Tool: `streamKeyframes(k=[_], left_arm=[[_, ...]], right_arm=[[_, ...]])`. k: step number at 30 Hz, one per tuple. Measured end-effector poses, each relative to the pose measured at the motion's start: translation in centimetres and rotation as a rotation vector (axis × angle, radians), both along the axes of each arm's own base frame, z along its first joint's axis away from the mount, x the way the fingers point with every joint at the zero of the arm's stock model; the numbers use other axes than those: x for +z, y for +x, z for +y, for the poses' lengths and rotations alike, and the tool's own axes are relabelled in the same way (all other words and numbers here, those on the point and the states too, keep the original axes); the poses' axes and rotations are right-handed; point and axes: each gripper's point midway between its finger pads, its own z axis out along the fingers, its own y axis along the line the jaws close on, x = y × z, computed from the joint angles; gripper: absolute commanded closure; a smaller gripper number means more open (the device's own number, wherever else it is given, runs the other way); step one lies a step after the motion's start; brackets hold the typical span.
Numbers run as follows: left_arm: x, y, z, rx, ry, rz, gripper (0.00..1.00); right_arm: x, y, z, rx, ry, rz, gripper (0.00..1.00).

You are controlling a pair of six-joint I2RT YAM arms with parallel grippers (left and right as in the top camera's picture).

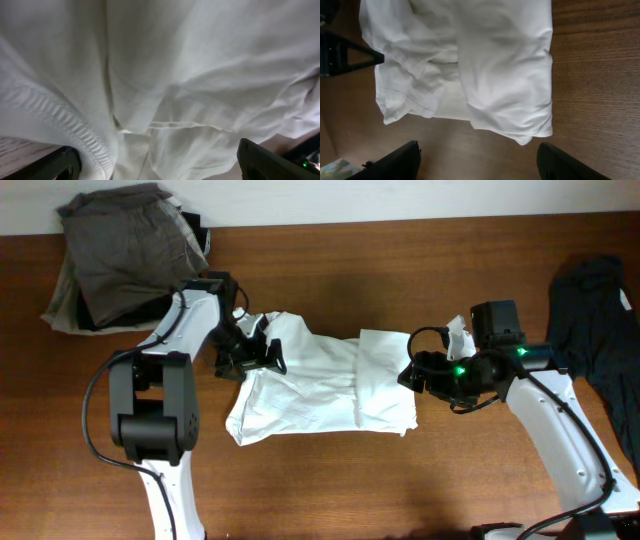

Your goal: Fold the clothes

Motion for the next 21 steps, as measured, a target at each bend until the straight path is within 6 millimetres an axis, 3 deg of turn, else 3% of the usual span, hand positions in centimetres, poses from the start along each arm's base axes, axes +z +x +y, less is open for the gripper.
streamKeyframes(k=[1, 3, 4, 6, 9, 17, 21], left_arm=[[-0.1, 0.1, 0.0, 0.007, 0.013, -0.001, 0.09], [-0.1, 0.2, -0.2, 0.018, 0.029, -0.004, 0.35], [-0.2, 0.4, -0.4, 0.018, 0.03, -0.016, 0.43], [-0.6, 0.7, -1.0, 0.012, 0.033, -0.031, 0.75], [-1.2, 0.4, -1.7, 0.005, 0.03, -0.016, 0.96], [-1.6, 0.1, -1.8, 0.011, 0.035, -0.001, 0.99], [-1.5, -0.2, -0.9, 0.027, 0.103, 0.022, 0.99]], right_arm=[[0.0, 0.0, 0.0, 0.0, 0.0, 0.0, 0.22], [0.0, 0.0, 0.0, 0.0, -0.001, 0.0, 0.22], [0.0, 0.0, 0.0, -0.001, -0.001, 0.001, 0.22], [0.0, 0.0, 0.0, 0.0, -0.001, 0.001, 0.22], [-0.1, -0.2, 0.0, 0.0, -0.001, 0.007, 0.21], [-0.2, -0.5, -0.1, -0.002, -0.005, 0.022, 0.2], [-0.3, -0.6, -0.3, -0.004, -0.019, 0.029, 0.16]])
